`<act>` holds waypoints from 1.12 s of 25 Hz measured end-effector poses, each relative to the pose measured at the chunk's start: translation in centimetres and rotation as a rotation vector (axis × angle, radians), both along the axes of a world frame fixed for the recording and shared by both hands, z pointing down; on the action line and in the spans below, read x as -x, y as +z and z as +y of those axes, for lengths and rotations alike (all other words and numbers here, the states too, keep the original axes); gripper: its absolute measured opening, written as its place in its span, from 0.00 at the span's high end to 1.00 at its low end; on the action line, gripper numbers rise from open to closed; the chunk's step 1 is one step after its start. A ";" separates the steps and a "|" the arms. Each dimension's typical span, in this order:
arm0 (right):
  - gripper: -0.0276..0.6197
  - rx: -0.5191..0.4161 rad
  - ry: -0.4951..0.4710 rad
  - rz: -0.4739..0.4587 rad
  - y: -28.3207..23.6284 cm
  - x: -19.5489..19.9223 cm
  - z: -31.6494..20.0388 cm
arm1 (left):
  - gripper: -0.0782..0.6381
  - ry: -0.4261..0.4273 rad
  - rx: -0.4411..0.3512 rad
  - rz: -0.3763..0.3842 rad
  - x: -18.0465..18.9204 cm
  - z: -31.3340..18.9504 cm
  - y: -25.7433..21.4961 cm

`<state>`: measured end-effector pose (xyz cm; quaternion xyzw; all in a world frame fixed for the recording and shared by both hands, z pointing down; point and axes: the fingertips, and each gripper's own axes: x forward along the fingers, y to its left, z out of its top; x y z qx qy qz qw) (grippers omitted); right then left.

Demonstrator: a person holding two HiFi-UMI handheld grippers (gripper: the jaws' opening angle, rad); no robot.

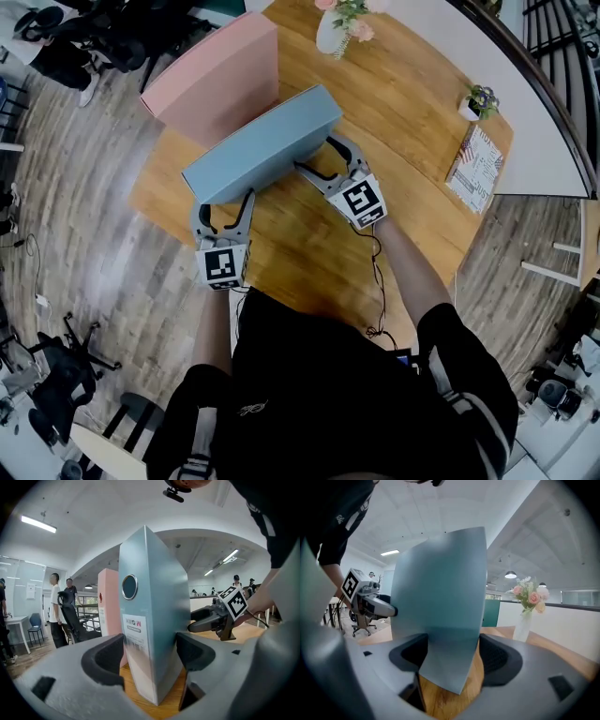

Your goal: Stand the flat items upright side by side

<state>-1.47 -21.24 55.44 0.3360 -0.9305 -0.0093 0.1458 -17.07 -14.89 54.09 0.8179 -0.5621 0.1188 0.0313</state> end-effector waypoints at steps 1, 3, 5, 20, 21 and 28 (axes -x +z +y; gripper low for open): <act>0.42 0.000 0.000 0.001 0.0 0.0 -0.2 | 0.39 -0.005 -0.011 0.003 0.0 -0.1 -0.1; 0.42 -0.003 -0.003 0.004 0.0 0.1 -0.6 | 0.39 -0.012 -0.023 -0.002 0.0 -0.3 0.1; 0.42 -0.007 -0.005 0.009 0.1 0.4 -0.9 | 0.39 -0.009 -0.027 -0.020 0.1 -0.6 0.1; 0.43 -0.034 -0.003 0.011 0.1 1.9 -4.3 | 0.39 -0.045 -0.028 -0.047 1.5 -3.8 0.0; 0.43 -0.036 -0.003 0.010 0.1 1.9 -4.5 | 0.39 -0.048 -0.027 -0.051 1.5 -4.0 0.1; 0.43 -0.043 -0.007 0.016 0.1 2.7 -5.7 | 0.37 -0.087 -0.024 -0.080 2.1 -5.3 0.0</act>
